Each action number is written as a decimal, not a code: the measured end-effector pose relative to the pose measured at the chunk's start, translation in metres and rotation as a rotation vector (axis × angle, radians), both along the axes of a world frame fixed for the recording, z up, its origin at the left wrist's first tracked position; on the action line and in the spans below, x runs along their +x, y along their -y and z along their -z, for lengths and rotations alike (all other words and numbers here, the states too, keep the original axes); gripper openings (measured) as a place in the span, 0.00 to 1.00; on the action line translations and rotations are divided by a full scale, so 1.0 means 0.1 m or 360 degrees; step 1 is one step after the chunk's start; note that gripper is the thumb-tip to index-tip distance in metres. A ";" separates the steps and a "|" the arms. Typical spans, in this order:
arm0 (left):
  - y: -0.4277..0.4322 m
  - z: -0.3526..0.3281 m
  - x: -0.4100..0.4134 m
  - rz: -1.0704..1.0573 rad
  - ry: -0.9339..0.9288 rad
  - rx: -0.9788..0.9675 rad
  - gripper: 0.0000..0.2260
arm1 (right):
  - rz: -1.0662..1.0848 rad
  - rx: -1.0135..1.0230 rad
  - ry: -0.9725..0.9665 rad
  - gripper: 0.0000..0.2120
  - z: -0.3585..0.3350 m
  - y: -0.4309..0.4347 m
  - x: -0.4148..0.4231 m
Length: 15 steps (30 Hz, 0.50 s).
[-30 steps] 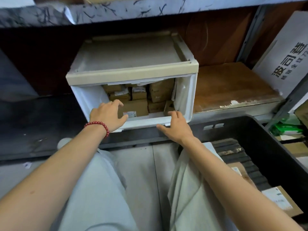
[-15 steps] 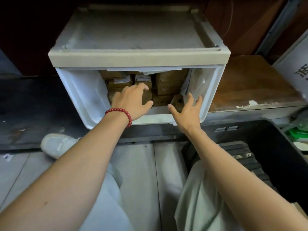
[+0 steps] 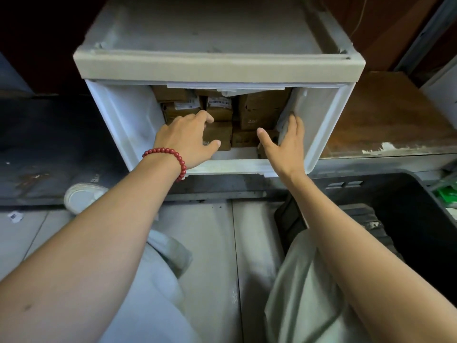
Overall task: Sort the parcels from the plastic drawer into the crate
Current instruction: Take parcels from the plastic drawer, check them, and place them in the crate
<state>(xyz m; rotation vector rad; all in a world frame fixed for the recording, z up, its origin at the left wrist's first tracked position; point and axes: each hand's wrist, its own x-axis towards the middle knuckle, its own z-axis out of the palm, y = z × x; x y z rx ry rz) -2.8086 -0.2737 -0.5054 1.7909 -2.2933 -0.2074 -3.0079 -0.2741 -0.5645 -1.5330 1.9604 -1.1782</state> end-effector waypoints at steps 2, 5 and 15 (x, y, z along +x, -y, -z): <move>-0.02 -0.01 0.04 -0.0012 -0.0003 0.0010 0.23 | -0.0086 -0.0015 0.0056 0.39 -0.07 -0.11 0.08; -0.06 -0.02 0.08 -0.0017 0.0011 0.0018 0.24 | -0.0227 0.0009 0.0153 0.39 -0.14 -0.32 0.22; -0.29 -0.01 0.22 -0.0008 0.0030 0.0059 0.29 | -0.0436 0.0179 0.0566 0.28 -0.18 -0.72 0.35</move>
